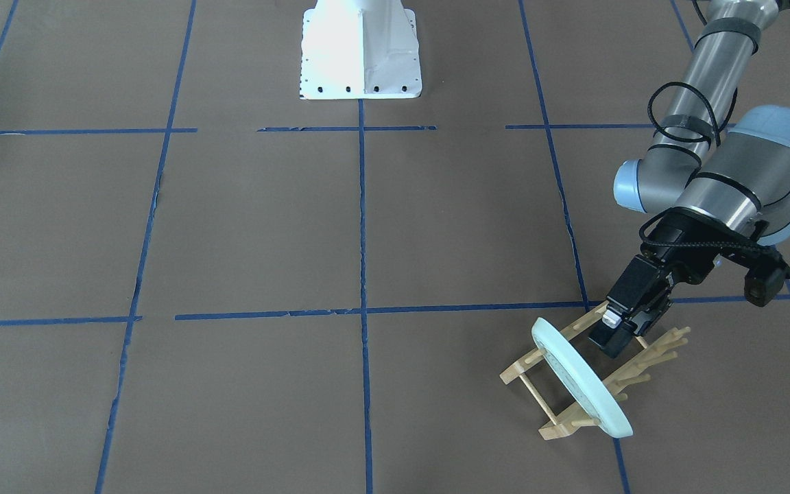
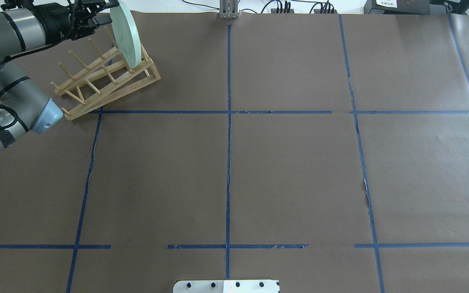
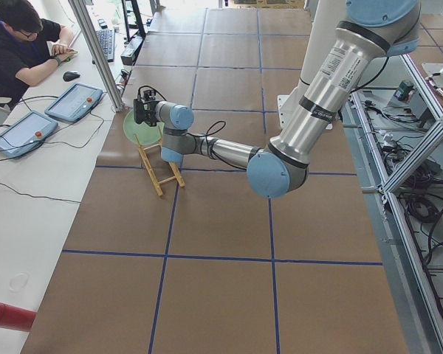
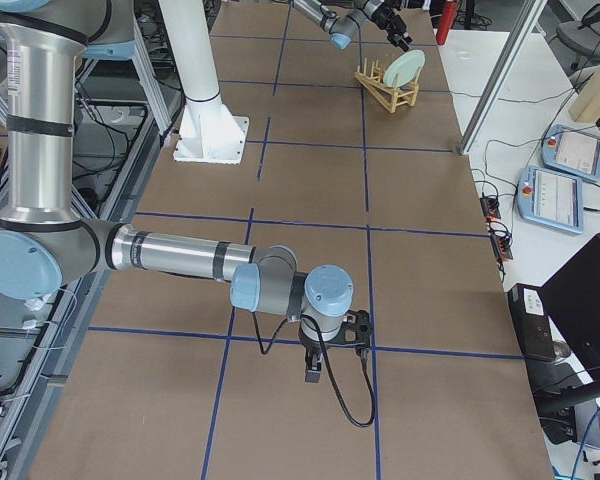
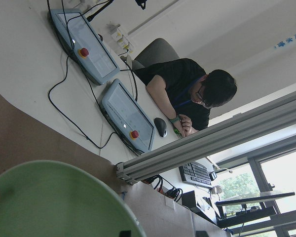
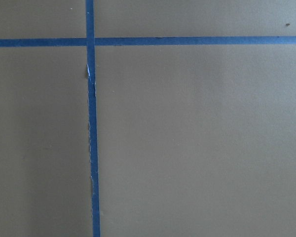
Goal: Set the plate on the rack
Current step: 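Lower the plate with the left gripper between the rack pegs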
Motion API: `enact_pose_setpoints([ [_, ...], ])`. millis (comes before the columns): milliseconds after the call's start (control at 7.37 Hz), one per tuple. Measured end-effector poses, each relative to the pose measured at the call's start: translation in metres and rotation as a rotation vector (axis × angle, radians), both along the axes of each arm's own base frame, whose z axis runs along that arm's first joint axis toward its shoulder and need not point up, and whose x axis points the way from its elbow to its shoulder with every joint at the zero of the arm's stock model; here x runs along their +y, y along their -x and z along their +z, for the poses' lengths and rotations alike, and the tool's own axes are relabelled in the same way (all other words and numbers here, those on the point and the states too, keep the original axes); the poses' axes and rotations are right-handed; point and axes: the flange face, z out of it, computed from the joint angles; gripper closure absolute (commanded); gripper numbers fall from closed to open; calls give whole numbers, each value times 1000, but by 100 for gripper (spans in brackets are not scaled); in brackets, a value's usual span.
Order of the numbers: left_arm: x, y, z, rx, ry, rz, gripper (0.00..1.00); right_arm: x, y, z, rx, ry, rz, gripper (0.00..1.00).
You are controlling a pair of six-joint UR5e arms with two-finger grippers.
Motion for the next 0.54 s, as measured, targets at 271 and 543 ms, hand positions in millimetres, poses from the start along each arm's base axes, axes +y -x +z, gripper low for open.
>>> enact_pose_setpoints([
  [271,-1,2,0,-2,1,-4,0,0,0,0,0,0,0,0],
  [543,-7,11,1,-39,-7,-17,0,0,0,0,0,0,0,0],
])
